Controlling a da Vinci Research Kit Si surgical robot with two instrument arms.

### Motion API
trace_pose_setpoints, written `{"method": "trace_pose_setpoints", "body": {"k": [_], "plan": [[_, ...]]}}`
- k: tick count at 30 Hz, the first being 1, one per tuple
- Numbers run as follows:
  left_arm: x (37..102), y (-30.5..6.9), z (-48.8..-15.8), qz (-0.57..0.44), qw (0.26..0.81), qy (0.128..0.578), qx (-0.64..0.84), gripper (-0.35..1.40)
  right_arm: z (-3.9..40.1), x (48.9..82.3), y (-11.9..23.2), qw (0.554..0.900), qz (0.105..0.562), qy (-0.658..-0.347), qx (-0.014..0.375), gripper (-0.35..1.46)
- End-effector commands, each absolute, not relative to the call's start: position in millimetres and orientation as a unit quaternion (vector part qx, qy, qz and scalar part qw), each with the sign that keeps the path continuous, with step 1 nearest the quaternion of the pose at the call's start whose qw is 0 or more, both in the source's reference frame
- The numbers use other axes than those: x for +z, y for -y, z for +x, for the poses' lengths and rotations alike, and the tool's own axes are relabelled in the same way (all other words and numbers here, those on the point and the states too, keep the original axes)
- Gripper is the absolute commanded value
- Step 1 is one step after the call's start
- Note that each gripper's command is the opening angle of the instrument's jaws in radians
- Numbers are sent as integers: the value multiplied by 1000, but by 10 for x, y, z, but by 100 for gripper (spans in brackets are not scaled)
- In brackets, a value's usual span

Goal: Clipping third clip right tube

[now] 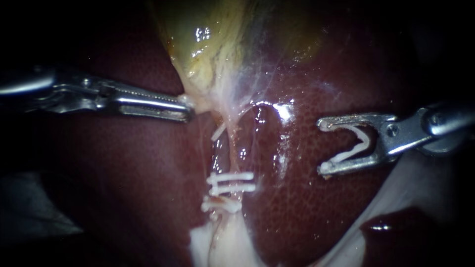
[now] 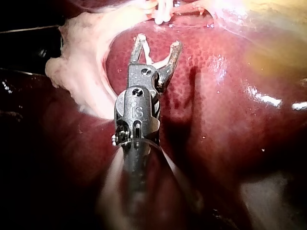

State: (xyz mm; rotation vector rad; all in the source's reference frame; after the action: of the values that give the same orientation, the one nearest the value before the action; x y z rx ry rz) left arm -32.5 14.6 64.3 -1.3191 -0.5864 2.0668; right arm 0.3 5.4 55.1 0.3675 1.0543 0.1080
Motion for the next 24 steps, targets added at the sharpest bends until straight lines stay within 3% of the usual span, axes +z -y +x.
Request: {"method": "trace_pose_setpoints", "body": {"k": [1, 8, 12, 24], "plan": [[638, -150, -319, -501, 308, 221, 778, -35, 4, 551, -54, 847, 174, -500, 51, 50], [596, -172, -275, -517, 322, 201, 767, -35, 8, 549, -53, 845, 179, -502, 49, 50], [594, -168, -278, -516, 325, 199, 768, -35, 19, 550, -53, 841, 189, -505, 45, 50], [596, -160, -287, -516, 323, 199, 768, -35, 93, 584, -55, 820, 231, -505, 139, 50]]}}
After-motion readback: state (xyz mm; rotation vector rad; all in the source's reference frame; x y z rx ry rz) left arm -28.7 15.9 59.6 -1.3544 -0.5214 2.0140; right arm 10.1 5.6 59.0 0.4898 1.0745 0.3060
